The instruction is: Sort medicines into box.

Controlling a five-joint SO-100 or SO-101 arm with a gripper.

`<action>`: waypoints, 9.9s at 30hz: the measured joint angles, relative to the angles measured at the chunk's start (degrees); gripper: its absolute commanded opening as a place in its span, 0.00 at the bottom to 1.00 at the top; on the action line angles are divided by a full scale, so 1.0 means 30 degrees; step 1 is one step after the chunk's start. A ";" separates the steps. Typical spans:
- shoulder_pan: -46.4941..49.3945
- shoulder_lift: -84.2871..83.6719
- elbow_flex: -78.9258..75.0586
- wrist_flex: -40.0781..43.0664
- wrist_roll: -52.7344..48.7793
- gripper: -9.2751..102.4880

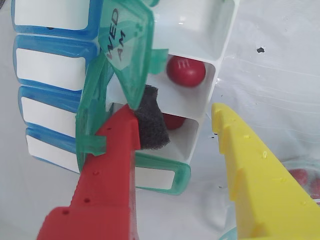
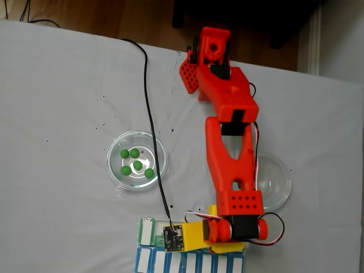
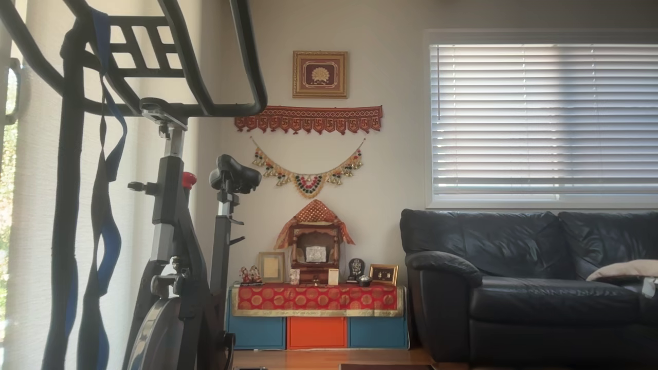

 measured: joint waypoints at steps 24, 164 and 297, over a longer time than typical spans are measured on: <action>-0.0469 0.8262 0.8057 -0.0439 -0.0264 0.11; -0.5830 1.1484 2.1152 -0.7764 -0.0850 0.23; -0.5273 1.1338 2.1094 -0.8467 -0.1934 0.13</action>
